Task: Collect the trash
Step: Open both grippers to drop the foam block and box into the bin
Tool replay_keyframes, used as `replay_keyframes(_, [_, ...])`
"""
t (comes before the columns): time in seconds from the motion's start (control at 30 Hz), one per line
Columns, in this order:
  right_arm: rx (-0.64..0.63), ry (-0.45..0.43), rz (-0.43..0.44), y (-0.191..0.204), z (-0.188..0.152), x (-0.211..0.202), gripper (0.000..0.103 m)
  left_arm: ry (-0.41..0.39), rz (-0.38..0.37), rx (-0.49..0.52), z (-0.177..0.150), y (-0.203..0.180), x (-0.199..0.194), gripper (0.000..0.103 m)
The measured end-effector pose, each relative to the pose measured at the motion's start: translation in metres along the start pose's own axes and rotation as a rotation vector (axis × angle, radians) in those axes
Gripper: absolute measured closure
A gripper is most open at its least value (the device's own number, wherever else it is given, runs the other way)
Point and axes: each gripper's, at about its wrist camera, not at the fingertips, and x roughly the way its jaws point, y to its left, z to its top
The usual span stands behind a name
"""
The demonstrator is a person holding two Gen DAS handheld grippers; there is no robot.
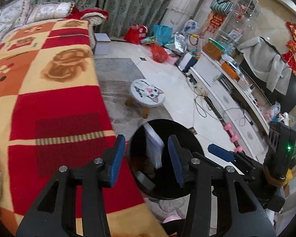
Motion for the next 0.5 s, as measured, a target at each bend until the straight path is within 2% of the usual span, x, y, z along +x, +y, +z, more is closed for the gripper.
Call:
replay_keyframes(0.23, [-0.03, 0.006, 0.027, 0.026, -0.003, 0.001, 0.036, -0.049, 0.099, 0.007, -0.007, 0.022, -0.03, 0.06])
replay_keyframes(0.5, [-0.095, 0.0, 0.068, 0.074, -0.003, -0.002, 0.035, -0.092, 0.151, 0.002, -0.018, 0.046, -0.064, 0.06])
